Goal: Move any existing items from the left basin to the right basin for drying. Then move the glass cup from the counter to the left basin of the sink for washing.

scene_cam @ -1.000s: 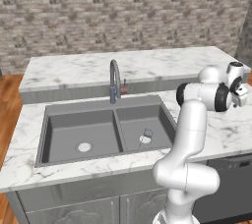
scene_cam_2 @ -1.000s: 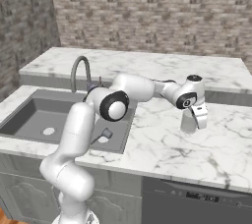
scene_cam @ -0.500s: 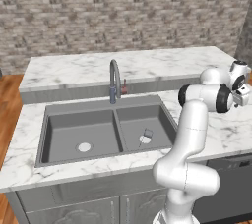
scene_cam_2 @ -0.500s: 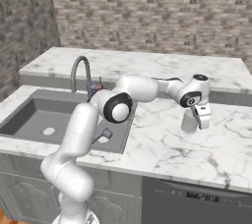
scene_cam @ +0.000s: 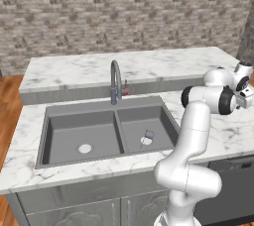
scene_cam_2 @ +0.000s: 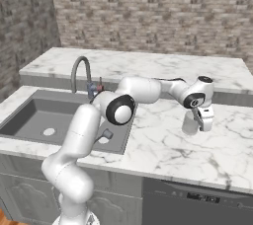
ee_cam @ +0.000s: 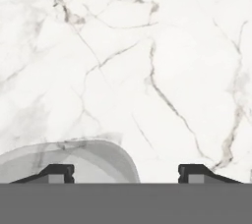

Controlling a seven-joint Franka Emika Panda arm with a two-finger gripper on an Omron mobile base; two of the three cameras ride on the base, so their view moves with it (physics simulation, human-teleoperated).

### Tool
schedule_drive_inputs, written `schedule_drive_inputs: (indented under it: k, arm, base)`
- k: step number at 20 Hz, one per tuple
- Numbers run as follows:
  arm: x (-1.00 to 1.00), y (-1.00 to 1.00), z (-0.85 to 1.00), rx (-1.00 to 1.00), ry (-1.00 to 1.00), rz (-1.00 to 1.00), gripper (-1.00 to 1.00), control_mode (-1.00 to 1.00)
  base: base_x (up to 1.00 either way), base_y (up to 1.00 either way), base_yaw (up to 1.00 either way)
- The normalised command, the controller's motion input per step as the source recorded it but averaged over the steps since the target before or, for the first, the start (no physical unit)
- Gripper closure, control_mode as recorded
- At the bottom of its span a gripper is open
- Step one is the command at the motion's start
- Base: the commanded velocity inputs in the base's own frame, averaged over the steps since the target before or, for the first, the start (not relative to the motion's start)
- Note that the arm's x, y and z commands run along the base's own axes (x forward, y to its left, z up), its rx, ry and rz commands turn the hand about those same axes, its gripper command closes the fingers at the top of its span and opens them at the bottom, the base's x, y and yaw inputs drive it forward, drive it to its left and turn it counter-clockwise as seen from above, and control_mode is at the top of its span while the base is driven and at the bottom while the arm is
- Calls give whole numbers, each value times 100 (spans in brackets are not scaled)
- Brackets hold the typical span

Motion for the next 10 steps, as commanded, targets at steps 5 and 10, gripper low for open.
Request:
schedule_drive_inputs:
  k: [5,10]
  arm:
    - [0,25,-28,1,0,5,100,-100]
    - [0,29,-27,0,1,5,100,-100]
  base:
    - [0,0,0]
    - [0,0,0]
